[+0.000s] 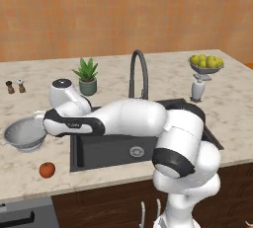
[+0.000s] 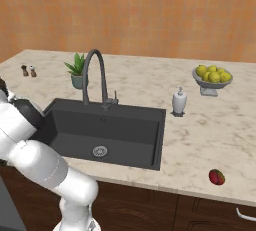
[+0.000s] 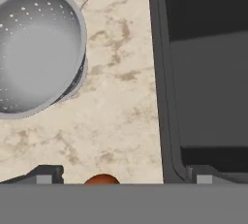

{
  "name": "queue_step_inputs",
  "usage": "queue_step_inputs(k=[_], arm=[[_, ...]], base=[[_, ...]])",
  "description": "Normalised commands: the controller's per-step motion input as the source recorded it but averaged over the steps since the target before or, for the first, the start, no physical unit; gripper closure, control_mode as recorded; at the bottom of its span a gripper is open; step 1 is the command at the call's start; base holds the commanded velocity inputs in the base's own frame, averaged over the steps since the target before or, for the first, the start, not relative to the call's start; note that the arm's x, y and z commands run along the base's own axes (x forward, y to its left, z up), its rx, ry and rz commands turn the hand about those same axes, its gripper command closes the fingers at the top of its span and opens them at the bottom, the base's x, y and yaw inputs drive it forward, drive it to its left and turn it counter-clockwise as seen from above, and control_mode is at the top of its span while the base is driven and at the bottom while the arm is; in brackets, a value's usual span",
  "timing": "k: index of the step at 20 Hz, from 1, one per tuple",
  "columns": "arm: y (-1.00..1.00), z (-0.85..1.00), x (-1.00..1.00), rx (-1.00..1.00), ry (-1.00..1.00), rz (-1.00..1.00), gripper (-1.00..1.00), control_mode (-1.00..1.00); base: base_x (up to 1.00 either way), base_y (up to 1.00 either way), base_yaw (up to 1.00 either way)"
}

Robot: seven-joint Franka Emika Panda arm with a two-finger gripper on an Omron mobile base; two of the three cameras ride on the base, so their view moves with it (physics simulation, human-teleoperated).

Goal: Put the colander in the sink, put the orange, mango in the colander, and turn on the sink faucet and pour water over the colander.

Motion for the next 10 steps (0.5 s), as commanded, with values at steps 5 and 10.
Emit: queue_step_inputs(k=[5, 10], arm=[[0.45, -0.24, 0.51, 0.0, 0.12, -0.08, -1.0, -1.0], [0.46, -0.1, 0.38, 0.0, 0.06, -0.08, -1.0, -1.0]], base=[[0.0, 0.0, 0.0], [0.0, 0.0, 0.0]])
